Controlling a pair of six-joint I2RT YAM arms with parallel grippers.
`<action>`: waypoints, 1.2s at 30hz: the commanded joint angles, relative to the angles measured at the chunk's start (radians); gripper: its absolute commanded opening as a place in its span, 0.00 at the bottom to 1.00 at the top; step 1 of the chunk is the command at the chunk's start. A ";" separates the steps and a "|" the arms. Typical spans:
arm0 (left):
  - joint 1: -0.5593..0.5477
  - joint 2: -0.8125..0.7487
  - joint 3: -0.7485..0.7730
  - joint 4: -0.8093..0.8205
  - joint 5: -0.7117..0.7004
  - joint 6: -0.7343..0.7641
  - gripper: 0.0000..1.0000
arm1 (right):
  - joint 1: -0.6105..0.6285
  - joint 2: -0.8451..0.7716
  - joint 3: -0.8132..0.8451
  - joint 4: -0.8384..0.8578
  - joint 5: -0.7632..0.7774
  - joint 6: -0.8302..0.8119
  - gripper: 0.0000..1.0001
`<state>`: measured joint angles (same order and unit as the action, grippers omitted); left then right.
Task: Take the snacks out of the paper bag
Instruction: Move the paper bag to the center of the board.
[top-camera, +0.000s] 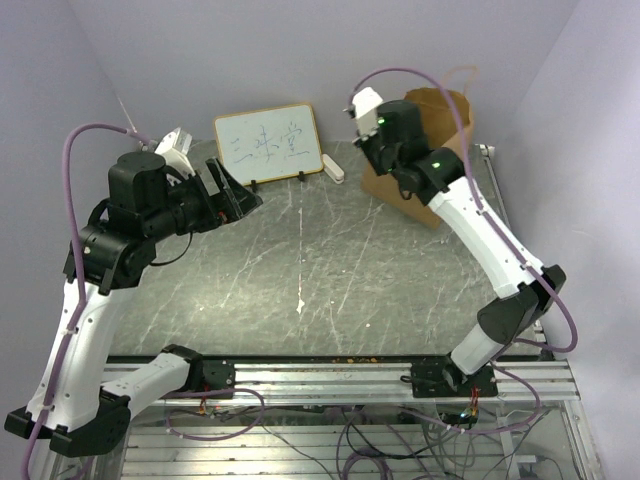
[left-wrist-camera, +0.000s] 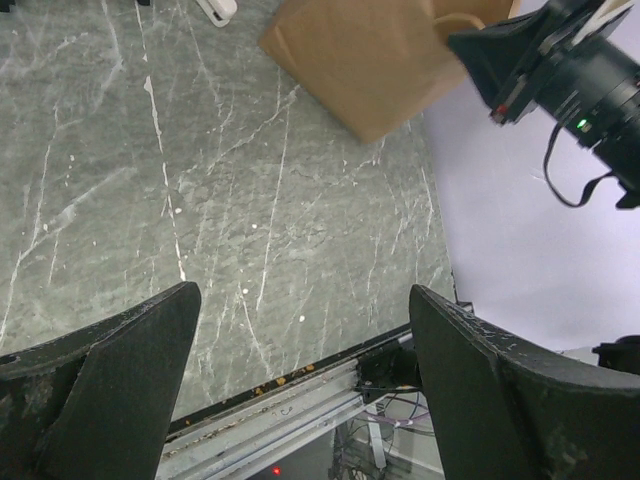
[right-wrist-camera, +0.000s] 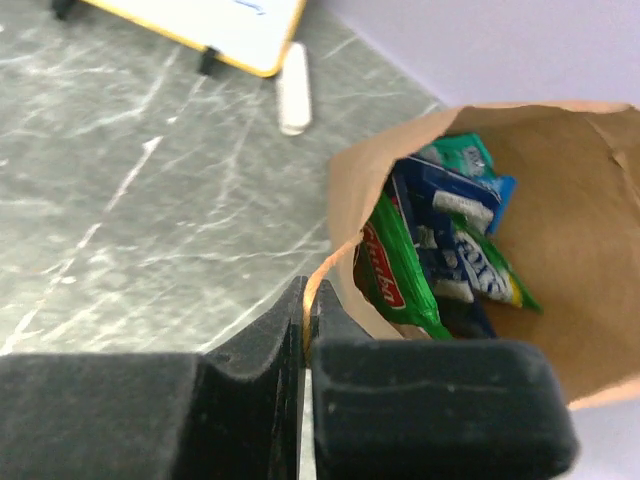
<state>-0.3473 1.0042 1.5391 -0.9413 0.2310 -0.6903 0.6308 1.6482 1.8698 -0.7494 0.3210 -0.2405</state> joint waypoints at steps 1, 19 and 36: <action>0.011 -0.030 0.005 -0.036 0.018 -0.023 0.96 | 0.141 0.066 0.152 -0.225 0.116 0.238 0.00; 0.011 -0.159 -0.076 -0.043 0.046 -0.377 0.96 | 0.451 0.075 0.289 -0.226 -0.114 0.587 0.61; 0.011 -0.316 -0.196 -0.088 -0.083 -0.507 0.96 | 0.400 -0.283 -0.228 -0.068 -0.346 0.524 0.89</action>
<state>-0.3473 0.7464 1.3548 -1.0073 0.2245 -1.1690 0.9733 1.4006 1.7931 -0.8833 0.1074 0.2951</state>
